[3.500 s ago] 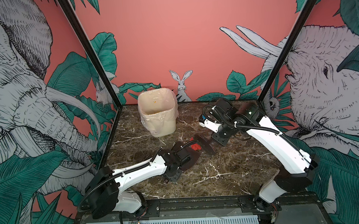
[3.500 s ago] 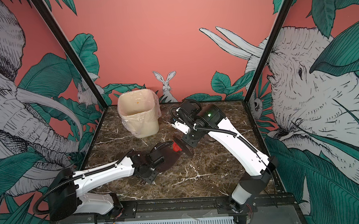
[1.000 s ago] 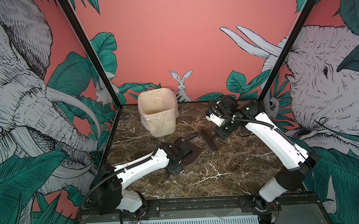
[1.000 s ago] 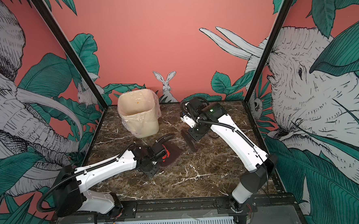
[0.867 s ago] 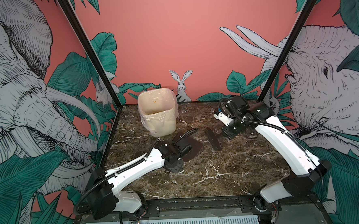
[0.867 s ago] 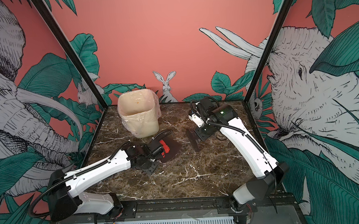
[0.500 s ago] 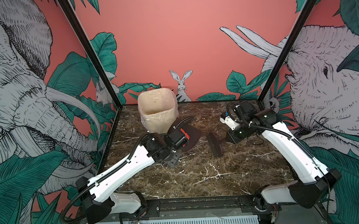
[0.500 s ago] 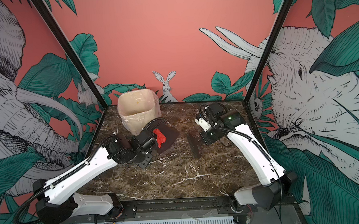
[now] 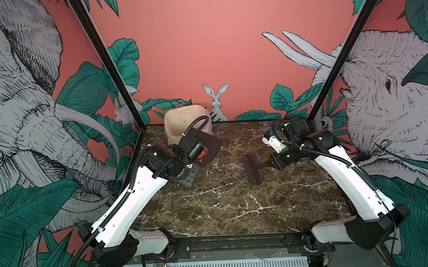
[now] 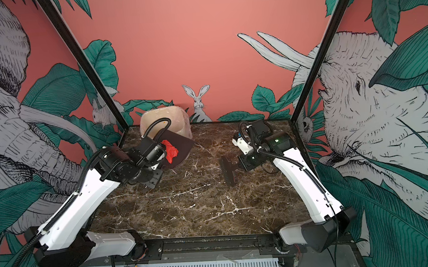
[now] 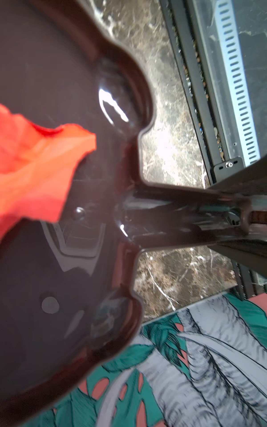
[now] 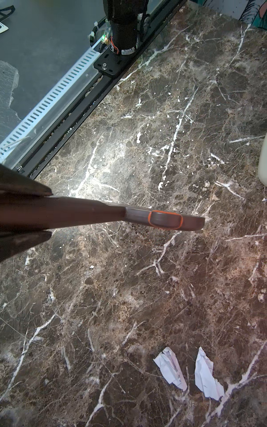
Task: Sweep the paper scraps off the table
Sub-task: 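Tip the dustpan over the cream bin with the left gripper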
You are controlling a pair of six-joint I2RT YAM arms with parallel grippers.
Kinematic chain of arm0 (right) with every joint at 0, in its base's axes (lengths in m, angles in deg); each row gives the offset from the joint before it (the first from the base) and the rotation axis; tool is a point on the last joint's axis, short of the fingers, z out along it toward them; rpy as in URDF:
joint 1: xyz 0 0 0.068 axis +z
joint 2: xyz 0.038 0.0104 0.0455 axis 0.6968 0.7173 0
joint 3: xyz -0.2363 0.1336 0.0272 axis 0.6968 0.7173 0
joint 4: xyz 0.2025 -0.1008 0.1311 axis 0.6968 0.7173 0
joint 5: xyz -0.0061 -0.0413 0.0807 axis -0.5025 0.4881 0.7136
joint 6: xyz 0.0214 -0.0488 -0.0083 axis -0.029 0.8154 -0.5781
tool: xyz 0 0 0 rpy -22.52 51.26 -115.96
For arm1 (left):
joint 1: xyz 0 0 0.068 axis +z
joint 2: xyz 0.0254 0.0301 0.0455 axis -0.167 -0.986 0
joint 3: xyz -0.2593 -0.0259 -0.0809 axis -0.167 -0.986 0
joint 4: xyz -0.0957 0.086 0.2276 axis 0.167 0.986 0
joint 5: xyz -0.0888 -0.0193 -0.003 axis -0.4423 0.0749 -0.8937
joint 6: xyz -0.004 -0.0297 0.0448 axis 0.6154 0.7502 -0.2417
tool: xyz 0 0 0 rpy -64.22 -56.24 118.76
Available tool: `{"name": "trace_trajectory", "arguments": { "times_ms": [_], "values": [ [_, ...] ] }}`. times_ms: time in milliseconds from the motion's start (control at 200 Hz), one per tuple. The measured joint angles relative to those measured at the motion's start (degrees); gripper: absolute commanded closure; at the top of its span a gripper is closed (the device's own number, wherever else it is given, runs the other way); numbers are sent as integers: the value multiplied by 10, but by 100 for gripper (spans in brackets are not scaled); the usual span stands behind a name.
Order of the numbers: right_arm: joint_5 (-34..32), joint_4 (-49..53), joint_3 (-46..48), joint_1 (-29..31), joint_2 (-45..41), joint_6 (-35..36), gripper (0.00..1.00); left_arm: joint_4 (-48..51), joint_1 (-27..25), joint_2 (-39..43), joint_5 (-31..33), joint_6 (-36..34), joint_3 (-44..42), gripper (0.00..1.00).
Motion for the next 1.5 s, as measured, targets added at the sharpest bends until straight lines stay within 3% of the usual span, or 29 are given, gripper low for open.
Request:
{"name": "trace_trajectory", "arguments": {
  "times_ms": [325, 705, 1175, 1501],
  "values": [
    [11, 5, 17, -10, -28, 4, 100, -29, 182, -22, -16, -99, 13, 100],
    [15, 31, 63, -45, -73, 15, 100, -39, 274, -90, -12, -180, 101, 100],
    [19, 56, 48, -57, -75, 33, 100, -47, 303, -219, 39, -233, 249, 100],
    [20, 70, 47, -57, -75, 33, 100, -50, 303, -267, 84, -267, 269, 100]
  ]
}}
